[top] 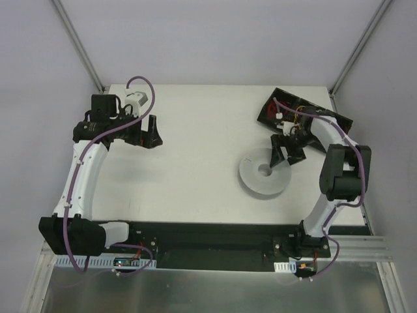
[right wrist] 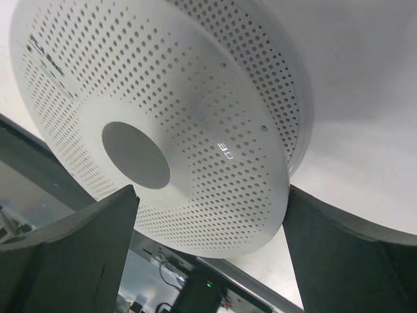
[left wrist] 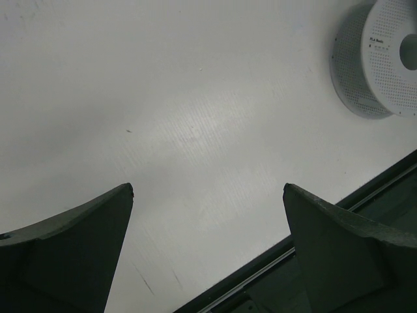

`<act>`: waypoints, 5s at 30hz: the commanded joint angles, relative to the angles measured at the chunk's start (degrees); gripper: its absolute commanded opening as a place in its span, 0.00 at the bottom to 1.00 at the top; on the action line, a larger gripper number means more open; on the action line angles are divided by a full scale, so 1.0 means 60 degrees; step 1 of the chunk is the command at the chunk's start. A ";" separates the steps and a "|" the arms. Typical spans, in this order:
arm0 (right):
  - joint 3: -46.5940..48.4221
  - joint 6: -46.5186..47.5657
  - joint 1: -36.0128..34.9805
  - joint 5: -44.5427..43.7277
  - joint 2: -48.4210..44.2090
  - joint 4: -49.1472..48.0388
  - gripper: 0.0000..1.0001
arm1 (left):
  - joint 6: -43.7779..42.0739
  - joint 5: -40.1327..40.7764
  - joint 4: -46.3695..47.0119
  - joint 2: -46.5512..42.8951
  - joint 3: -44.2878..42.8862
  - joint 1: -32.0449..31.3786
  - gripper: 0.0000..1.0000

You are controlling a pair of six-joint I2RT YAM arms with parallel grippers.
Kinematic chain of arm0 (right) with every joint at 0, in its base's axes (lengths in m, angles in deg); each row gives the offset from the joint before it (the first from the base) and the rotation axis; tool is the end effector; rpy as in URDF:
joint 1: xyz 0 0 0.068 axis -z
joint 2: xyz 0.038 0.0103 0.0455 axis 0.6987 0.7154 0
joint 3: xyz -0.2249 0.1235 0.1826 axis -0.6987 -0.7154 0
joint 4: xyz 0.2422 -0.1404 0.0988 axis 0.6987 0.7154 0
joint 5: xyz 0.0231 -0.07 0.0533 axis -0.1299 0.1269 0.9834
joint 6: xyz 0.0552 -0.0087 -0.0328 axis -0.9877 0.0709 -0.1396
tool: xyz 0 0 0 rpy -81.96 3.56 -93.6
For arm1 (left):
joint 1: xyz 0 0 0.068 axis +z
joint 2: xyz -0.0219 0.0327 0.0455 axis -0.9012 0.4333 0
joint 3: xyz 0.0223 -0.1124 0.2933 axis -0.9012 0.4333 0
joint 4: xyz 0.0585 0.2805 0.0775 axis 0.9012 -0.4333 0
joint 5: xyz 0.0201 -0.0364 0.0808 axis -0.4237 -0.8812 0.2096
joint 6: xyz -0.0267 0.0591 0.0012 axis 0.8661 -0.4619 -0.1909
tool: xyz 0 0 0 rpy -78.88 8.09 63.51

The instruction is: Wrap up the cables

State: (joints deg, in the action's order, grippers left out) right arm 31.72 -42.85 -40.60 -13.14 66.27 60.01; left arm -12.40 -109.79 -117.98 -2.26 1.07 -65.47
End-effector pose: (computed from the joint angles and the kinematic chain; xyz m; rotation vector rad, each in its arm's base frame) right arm 0.3801 -0.0020 0.2222 -0.8389 2.7022 0.5770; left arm 0.2841 -0.0318 0.4125 0.4660 2.1378 -0.5366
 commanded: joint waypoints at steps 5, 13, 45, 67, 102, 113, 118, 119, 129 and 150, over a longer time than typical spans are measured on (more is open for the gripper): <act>0.2095 -0.1404 -0.3371 0.1979 0.1672 -0.0321 0.90 | 0.0243 -0.0332 0.0172 0.0323 0.0192 -0.0043 0.99; 0.5026 -0.1084 -0.4343 0.1748 0.2497 0.0514 0.91 | 0.0580 -0.0641 0.0172 0.0646 -0.0086 -0.0043 0.99; 0.8060 0.1247 0.3363 -0.3306 0.2523 0.1555 0.52 | 0.0067 -0.1754 0.1329 0.0763 -0.0350 -0.0190 0.99; 0.8792 0.1290 0.2895 -0.5329 0.4207 -0.0189 0.37 | 0.0214 -0.1213 0.1344 0.0983 0.0046 -0.0190 0.99; 0.9084 0.0779 0.2924 -0.3573 0.0079 -0.1565 0.01 | 0.0550 -0.0788 0.1388 0.0632 -0.0277 -0.0190 0.99; 1.0372 0.0105 0.2807 -0.3117 -0.0069 -0.3673 0.01 | 0.0917 -0.0597 0.1651 0.0441 -0.0321 -0.0204 0.99; 1.0462 -0.0028 0.2719 -0.3233 -0.0332 -0.5400 0.01 | 0.0947 -0.0451 0.1739 0.0500 -0.0496 -0.0204 0.99; 1.0462 -0.0042 0.2704 -0.3335 -0.0390 -0.5737 0.01 | 0.0961 -0.0465 0.1768 0.0529 -0.0555 -0.0190 0.99; 1.0448 -0.1477 0.2441 -0.1406 -0.1167 -0.6723 0.01 | 0.1647 -0.0187 0.2222 0.0500 -0.0818 -0.0204 0.99; 0.9422 -0.6107 -0.1044 0.2890 -0.2266 -0.9124 0.01 | 0.1355 -0.4566 0.3773 0.0031 -0.0820 -0.0204 0.99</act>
State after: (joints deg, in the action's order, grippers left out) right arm 88.27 -74.00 -43.40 0.35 53.92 11.90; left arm -5.89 -128.85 -102.55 -0.17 -4.85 -66.25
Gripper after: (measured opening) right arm 0.012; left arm 0.990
